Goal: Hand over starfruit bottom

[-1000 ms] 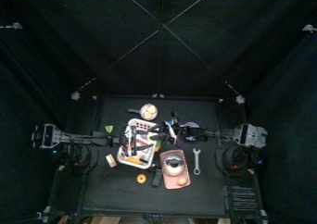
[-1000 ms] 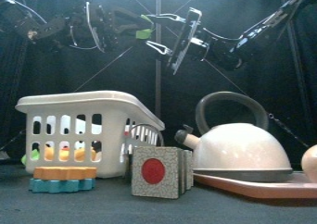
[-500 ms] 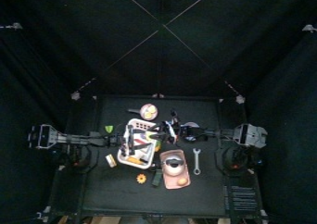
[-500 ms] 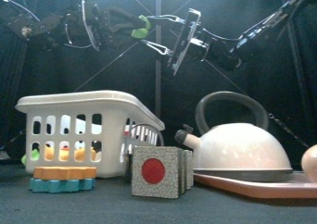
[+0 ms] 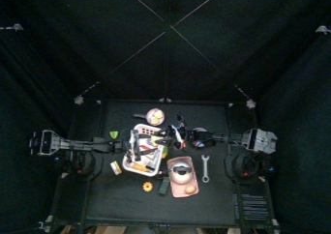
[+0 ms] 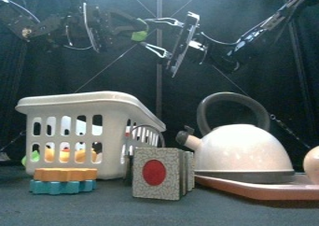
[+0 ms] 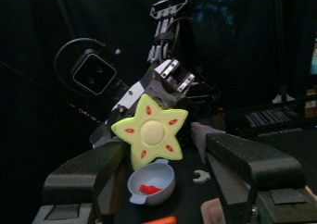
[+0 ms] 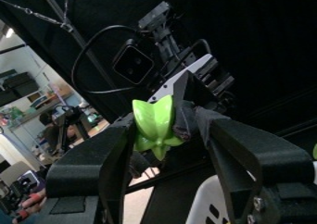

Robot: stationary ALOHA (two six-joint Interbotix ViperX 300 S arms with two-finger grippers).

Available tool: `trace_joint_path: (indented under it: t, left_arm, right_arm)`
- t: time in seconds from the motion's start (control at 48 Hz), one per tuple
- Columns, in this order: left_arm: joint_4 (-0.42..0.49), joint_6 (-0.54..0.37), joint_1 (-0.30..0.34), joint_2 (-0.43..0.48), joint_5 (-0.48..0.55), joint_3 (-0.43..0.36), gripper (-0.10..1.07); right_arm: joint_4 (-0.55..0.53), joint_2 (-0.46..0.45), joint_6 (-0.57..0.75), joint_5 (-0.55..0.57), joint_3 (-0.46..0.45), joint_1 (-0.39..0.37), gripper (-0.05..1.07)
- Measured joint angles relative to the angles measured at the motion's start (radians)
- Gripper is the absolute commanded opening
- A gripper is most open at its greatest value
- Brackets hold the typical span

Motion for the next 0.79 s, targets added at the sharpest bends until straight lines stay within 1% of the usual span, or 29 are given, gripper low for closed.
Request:
trace_joint_path:
  t: [0.292,0.5,0.562,0.688,0.792]
  left_arm:
    - [-0.005,0.0,0.003,0.002,0.0,0.0,0.86]
    - [-0.009,0.0,0.009,0.002,0.0,0.0,0.71]
    - [-0.011,0.0,0.011,0.003,0.0,0.0,0.68]
    - [-0.011,0.0,0.011,0.003,0.0,0.002,0.68]
    - [-0.005,0.002,0.011,0.003,0.0,0.002,0.68]
  right_arm:
    - [-0.002,0.009,0.0,0.003,-0.006,0.0,0.85]
    - [-0.002,0.009,0.0,0.04,-0.006,0.0,0.86]
    - [-0.002,0.009,0.0,0.055,-0.006,0.0,0.86]
    - [-0.002,0.009,0.0,0.067,-0.008,0.002,0.88]
    - [-0.002,0.006,0.002,0.071,-0.005,0.002,0.94]
